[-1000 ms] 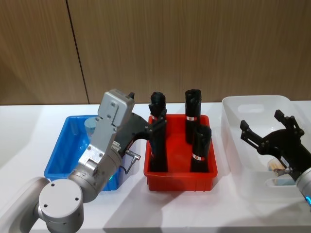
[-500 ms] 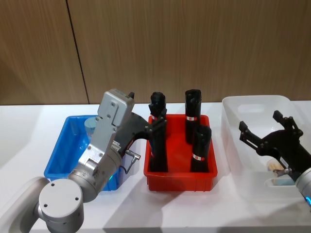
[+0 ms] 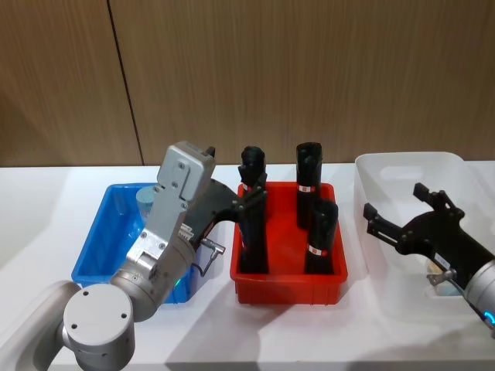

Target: Pick the cotton swabs from the blue box and place them into the white box.

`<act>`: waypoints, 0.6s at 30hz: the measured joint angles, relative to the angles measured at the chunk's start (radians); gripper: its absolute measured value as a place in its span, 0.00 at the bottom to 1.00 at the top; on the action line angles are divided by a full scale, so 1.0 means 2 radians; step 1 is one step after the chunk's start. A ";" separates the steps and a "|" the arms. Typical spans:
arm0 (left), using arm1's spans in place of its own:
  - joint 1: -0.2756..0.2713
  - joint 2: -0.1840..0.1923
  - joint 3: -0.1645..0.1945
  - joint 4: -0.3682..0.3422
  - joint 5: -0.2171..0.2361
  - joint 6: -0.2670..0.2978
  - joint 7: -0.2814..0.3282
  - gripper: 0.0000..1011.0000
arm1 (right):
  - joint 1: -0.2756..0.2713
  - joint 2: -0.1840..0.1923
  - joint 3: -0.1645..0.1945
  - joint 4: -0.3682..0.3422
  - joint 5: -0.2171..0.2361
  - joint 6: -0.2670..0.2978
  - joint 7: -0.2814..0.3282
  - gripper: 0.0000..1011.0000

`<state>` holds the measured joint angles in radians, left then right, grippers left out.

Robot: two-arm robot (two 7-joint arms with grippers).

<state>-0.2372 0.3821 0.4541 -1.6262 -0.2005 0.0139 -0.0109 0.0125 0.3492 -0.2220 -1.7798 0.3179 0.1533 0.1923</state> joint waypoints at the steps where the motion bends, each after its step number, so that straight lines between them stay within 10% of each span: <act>1: 0.000 0.000 0.000 0.000 0.000 0.000 0.000 0.99 | 0.001 0.000 0.000 0.000 0.001 0.004 0.003 0.99; 18: 0.000 0.000 0.000 0.000 0.000 0.000 0.000 0.99 | 0.051 -0.022 -0.016 0.040 -0.007 0.081 0.070 0.99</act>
<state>-0.2372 0.3821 0.4542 -1.6262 -0.2004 0.0139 -0.0110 0.1145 0.3048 -0.2535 -1.7005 0.3030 0.3157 0.3330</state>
